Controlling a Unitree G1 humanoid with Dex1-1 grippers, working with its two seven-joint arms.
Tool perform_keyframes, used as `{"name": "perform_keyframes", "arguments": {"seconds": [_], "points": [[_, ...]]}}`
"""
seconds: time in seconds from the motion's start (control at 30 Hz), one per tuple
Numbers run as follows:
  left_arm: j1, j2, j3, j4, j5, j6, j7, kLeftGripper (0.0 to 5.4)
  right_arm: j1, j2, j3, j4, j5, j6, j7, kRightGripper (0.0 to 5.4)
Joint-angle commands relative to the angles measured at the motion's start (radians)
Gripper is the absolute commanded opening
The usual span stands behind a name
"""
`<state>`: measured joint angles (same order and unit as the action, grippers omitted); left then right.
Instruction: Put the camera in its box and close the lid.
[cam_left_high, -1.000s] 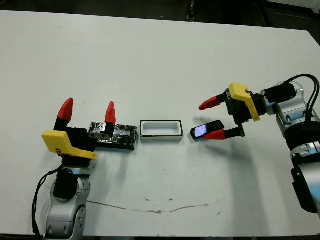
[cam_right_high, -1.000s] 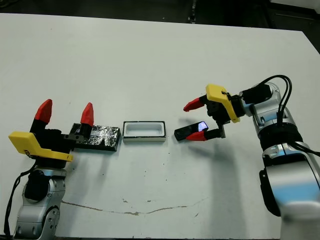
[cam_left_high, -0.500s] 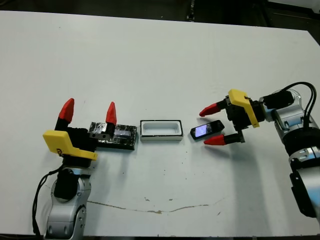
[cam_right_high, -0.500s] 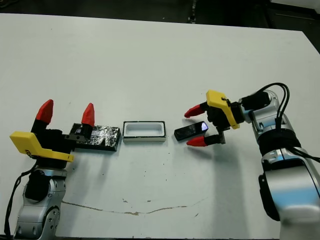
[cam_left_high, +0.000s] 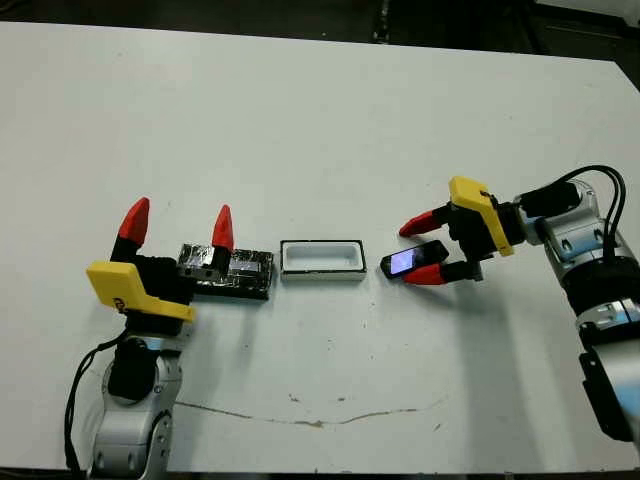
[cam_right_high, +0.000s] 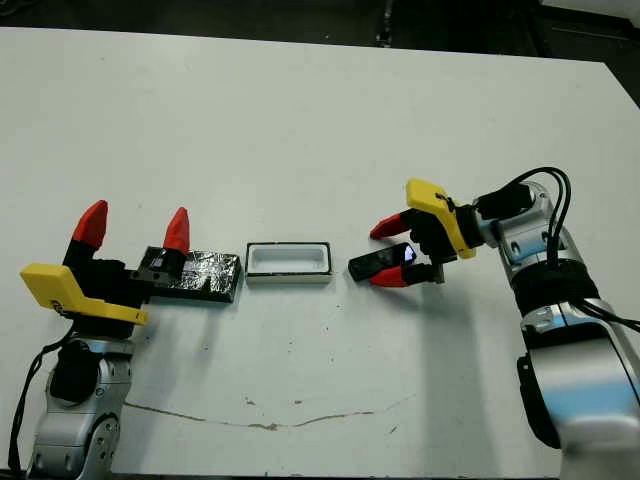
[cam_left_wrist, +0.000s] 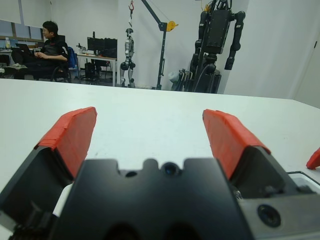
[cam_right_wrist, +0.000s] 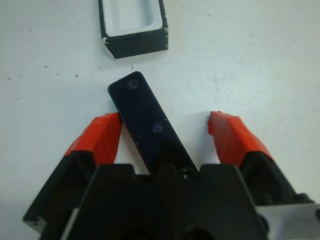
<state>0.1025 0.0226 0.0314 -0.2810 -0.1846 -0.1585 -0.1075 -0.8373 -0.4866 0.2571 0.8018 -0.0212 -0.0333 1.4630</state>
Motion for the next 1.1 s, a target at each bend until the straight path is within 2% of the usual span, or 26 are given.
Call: {"name": "perform_keyframes", "arguments": {"seconds": [0.03,0.17,0.37,0.53,0.6,0.67,0.73,0.87,0.9,0.97,1.03,1.1], "points": [[0.013,0.001,0.001,0.002,0.004,0.005,-0.002,5.40,0.049,-0.012,0.000,-0.015,-0.004,-0.025,-0.017,3.91],[0.015,0.001,0.000,0.000,0.002,0.007,-0.003,5.40,0.050,-0.005,-0.004,-0.003,0.008,-0.011,-0.018,3.29],[0.013,0.000,0.001,0.000,0.008,0.003,0.001,5.40,0.054,-0.011,0.004,-0.007,-0.006,-0.070,-0.030,2.39],[0.011,-0.001,0.003,0.012,0.017,-0.013,0.002,5.40,0.053,-0.034,0.021,-0.051,-0.033,-0.054,-0.050,1.66],[0.013,-0.004,0.003,0.011,0.009,-0.011,0.000,5.40,0.064,-0.039,0.007,-0.065,-0.023,-0.064,-0.064,1.66],[0.015,-0.006,0.002,0.010,0.006,-0.009,0.000,5.40,0.072,-0.041,-0.012,-0.083,-0.007,-0.037,-0.082,1.66],[0.015,-0.007,0.003,0.012,0.014,-0.013,0.005,5.40,0.071,-0.041,-0.050,-0.086,0.032,-0.002,-0.087,1.66],[0.016,-0.007,0.002,0.007,0.017,-0.005,0.008,5.40,0.049,-0.036,-0.134,-0.062,0.117,0.019,-0.082,1.66],[0.016,-0.009,0.002,0.006,0.014,-0.003,0.008,5.40,0.042,-0.033,-0.155,-0.056,0.141,0.035,-0.076,1.66],[0.017,-0.009,0.000,0.001,0.011,0.005,0.007,5.40,0.021,-0.032,-0.183,-0.060,0.181,0.113,-0.070,1.66],[0.016,-0.012,0.000,0.005,0.009,0.000,0.006,5.40,0.015,-0.036,-0.197,-0.106,0.193,0.167,-0.106,1.66],[0.015,-0.010,-0.001,0.006,0.007,-0.001,0.003,5.40,0.014,-0.037,-0.201,-0.162,0.186,0.184,-0.146,1.66]]}}
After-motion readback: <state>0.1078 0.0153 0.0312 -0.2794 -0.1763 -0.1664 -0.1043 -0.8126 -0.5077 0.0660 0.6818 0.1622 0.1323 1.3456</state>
